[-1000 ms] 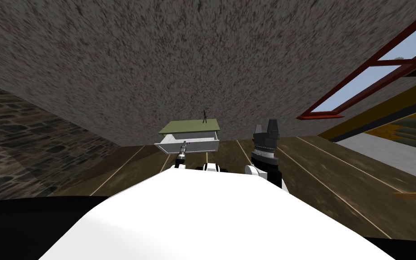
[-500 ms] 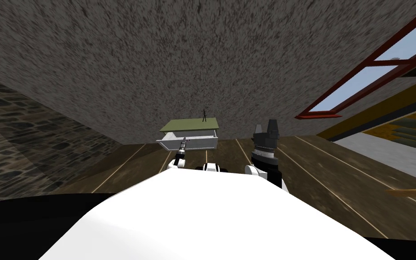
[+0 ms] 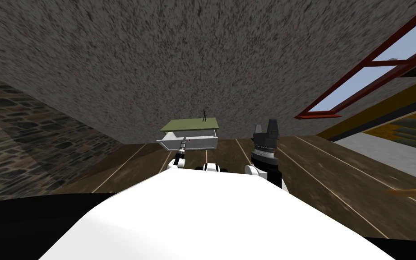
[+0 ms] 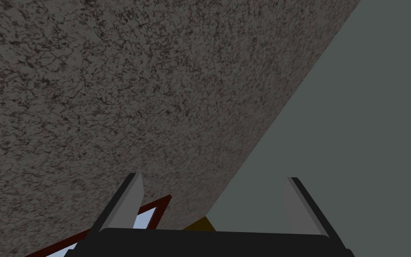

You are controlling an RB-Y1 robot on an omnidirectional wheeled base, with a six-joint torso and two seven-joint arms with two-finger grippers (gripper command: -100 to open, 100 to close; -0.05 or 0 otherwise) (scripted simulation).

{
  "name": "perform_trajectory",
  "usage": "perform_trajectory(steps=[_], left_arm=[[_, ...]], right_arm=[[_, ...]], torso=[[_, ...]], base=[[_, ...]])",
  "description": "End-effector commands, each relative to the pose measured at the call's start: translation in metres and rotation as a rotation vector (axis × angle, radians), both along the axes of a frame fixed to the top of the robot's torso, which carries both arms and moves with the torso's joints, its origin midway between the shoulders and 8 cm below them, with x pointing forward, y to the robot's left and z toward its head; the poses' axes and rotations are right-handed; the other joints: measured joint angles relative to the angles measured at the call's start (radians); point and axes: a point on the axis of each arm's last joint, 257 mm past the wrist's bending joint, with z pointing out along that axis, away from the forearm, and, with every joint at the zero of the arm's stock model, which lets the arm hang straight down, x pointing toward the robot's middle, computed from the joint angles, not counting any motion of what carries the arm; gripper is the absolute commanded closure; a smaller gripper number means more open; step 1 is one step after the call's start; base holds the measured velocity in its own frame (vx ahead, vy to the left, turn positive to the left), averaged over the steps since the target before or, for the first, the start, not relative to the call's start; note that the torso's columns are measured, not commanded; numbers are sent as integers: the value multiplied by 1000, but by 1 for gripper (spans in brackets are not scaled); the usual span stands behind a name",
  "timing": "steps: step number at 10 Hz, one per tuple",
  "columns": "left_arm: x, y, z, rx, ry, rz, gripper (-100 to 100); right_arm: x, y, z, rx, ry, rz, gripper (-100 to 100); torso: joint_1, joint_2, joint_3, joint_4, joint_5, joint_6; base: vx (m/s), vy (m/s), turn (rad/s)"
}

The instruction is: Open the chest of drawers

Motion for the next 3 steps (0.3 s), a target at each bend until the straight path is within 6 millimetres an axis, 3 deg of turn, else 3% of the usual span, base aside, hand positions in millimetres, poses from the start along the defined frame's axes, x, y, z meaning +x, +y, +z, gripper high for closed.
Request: perform_trajectory(steps=[1,3], left_arm=[[0,0,-1,0,2,0,0],[-1,0,-2,-1,5,1,0]], right_arm=[[0,0,0,0,0,0,0],[0,0,0,0,0,0,0]], torso=[[0,0,0,-1,0,0],[1,-1,0,-1,1,0]], base=[[0,0,0],[0,0,0]])
